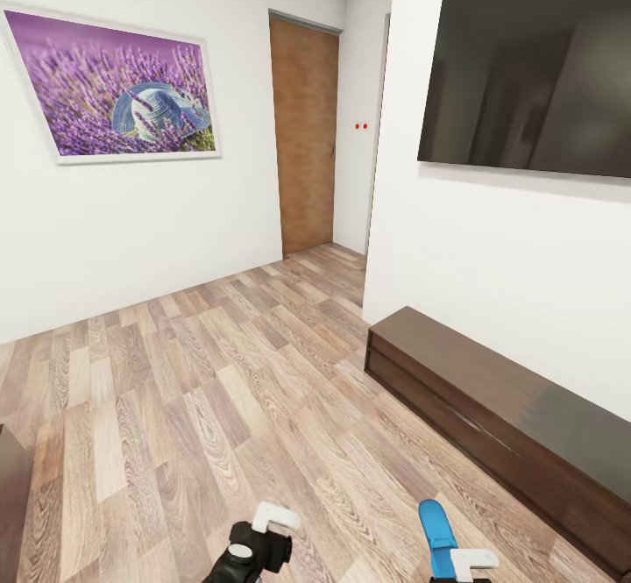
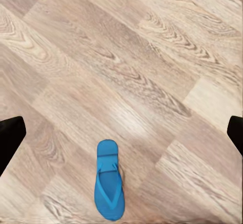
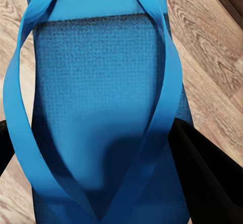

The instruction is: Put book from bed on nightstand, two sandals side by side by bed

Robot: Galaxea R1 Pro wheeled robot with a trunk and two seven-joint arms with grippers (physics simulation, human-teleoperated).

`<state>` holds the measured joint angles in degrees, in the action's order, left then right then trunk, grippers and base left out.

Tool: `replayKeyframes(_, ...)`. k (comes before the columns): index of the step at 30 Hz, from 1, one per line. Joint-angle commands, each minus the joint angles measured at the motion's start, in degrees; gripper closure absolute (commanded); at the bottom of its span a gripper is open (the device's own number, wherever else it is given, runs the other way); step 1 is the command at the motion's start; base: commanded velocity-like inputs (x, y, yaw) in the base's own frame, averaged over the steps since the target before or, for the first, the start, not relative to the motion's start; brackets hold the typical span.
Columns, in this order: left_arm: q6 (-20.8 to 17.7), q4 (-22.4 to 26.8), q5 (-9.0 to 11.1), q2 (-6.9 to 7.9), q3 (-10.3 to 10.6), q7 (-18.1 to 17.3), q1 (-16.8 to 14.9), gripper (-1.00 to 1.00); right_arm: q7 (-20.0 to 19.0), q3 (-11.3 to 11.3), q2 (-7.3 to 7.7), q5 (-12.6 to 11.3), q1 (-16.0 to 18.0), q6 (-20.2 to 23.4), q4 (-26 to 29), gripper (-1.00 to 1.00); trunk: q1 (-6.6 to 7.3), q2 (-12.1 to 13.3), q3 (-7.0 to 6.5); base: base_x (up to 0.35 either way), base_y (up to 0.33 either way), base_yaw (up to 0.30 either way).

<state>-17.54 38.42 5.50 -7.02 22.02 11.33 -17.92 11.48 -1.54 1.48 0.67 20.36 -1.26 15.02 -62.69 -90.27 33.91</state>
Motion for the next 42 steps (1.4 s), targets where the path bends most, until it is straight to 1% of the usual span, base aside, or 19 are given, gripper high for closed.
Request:
replayKeyframes(1,-0.20,-1.02,1.65,0.00,0.32,0.52,-0.59,-1.00,0.21,-0.14,0.01,-0.06,0.03,-0.15,-0.03,1.00,0.01,-0.03,0.06,0.000,0.000,0.000)
replayKeyframes(2,-0.15,-2.05,2.66,-0.04,0.33,0.51,-1.04,-1.00,0.21,-0.14,0.01,-0.06,0.03,-0.15,-0.02,1.00,0.01,-0.03,0.06,0.000,0.000,0.000)
replayKeyframes(3,0.11,-3.89,4.60,-0.04,0.36,0.48,-1.91,-1.00,0.21,-0.14,0.01,-0.06,0.03,-0.15,-0.01,1.00,0.01,-0.03,0.06,0.000,0.000,0.000)
replayKeyframes(4,0.33,-4.66,5.41,-0.02,0.36,0.48,-2.36,-1.00,0.21,-0.12,0.02,-0.06,0.03,-0.15,-0.01,1.00,0.01,-0.03,0.06,0.000,0.000,0.000)
replayKeyframes(6,0.86,-5.90,6.58,0.00,0.38,0.46,-3.10,-1.00,0.21,-0.09,0.02,-0.06,0.03,-0.15,0.00,1.00,0.01,-0.03,0.06,0.000,0.000,0.000)
replayKeyframes(8,1.43,-6.78,7.32,0.00,0.37,0.46,-3.60,-1.00,0.21,-0.08,0.02,-0.09,0.03,-0.15,0.02,1.00,0.01,-0.03,0.06,0.000,0.000,0.000)
replayKeyframes(12,2.33,-8.09,8.43,0.06,0.38,0.39,-4.35,-1.00,0.21,-0.06,0.09,-0.06,0.03,-0.15,0.06,1.00,0.01,-0.03,0.06,0.000,0.000,0.000)
replayKeyframes(15,2.42,-8.25,8.59,0.07,0.35,0.39,-4.44,-1.00,0.21,-0.05,0.15,-0.06,0.03,-0.18,0.08,1.00,0.01,-0.03,0.06,0.000,0.000,0.000)
replayKeyframes(22,2.31,-8.35,8.68,0.08,0.11,0.47,-4.63,-1.00,0.29,-0.03,0.11,-0.37,0.03,-2.95,0.62,1.00,0.01,-0.03,0.06,0.000,0.000,0.000)
replayKeyframes(26,2.23,-8.38,8.66,0.08,0.05,0.49,-4.65,-1.00,0.34,-0.05,-0.03,-0.48,0.03,-3.32,1.42,1.00,0.01,-0.03,0.06,0.000,0.000,0.000)
replayKeyframes(29,2.13,-8.40,8.66,0.08,0.00,0.52,-4.67,-1.00,0.49,-0.18,-0.35,-0.31,0.03,-3.19,4.27,1.00,0.01,-0.03,0.06,0.000,0.000,0.000)
replayKeyframes(30,2.08,-8.42,8.66,0.08,-0.02,0.52,-4.67,-1.00,0.55,-0.26,-0.47,-0.22,0.03,-2.93,6.45,1.00,0.01,-0.03,0.06,0.000,0.000,0.000)
replayKeyframes(33,2.03,-8.45,8.66,0.08,-0.05,0.54,-4.70,-1.00,0.60,-0.34,-0.58,-0.10,0.03,-1.51,10.12,1.00,0.01,-0.03,0.06,0.000,0.000,0.000)
replayKeyframes(34,2.01,-8.48,8.69,0.08,-0.08,0.57,-4.72,-1.00,0.62,-0.38,-0.62,-0.08,0.03,0.76,12.84,1.00,0.01,-0.03,0.06,0.000,0.000,0.000)
replayKeyframes(36,2.00,-8.50,8.82,0.08,-0.13,0.61,-4.74,-1.00,0.61,-0.40,-0.64,-0.07,0.03,3.86,16.17,1.00,0.01,-0.03,0.06,0.000,0.000,0.000)
replayKeyframes(37,1.99,-8.51,8.97,0.08,-0.13,0.66,-4.74,-1.00,0.60,-0.42,-0.66,-0.13,0.02,7.10,19.86,1.00,0.01,-0.03,0.06,0.000,0.000,0.000)
replayKeyframes(40,1.91,-8.54,9.11,0.11,-0.16,0.73,-4.80,-1.00,0.58,-0.58,-0.67,-0.14,-0.39,11.45,25.60,1.00,0.01,-0.03,0.06,0.000,0.000,0.000)
replayKeyframes(41,1.89,-8.66,9.15,0.13,-0.18,0.75,-4.81,-1.00,0.57,-0.68,-0.68,-0.14,-1.20,13.88,29.29,1.00,0.01,-0.03,0.06,0.000,0.000,0.000)
replayKeyframes(42,1.94,-8.89,9.18,0.14,-0.17,0.74,-4.82,-1.00,0.57,-0.71,-0.68,-0.16,-1.62,15.05,31.09,1.00,0.01,-0.03,0.06,0.000,0.000,0.000)
